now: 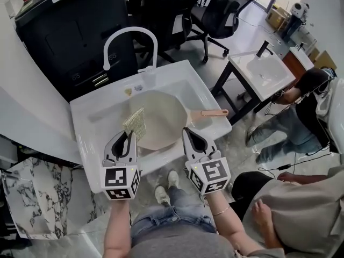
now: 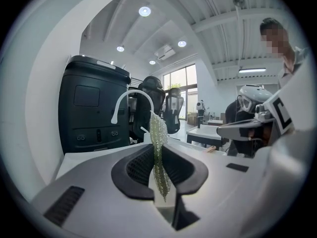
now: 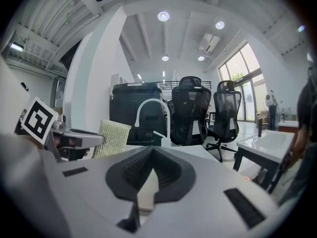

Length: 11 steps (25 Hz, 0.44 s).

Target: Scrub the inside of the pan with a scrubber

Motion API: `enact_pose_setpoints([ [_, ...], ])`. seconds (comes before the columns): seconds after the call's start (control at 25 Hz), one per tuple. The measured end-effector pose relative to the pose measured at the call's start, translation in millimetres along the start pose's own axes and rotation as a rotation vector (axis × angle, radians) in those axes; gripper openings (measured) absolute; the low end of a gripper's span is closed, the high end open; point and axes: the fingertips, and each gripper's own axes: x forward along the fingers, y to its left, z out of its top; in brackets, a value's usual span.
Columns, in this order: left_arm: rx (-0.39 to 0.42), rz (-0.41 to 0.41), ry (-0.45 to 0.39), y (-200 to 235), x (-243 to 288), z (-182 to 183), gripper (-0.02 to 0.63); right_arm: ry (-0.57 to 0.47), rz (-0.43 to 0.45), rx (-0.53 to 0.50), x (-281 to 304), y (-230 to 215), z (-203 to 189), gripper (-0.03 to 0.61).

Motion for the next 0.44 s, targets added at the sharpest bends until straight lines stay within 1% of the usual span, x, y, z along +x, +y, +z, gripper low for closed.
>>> enact_pose_setpoints([
  [0.44,-0.003,0.001,-0.002,4.1,-1.4,-0.4,0.060,-0.017,-0.012,-0.002,0.6,-0.2,3.7,0.008],
])
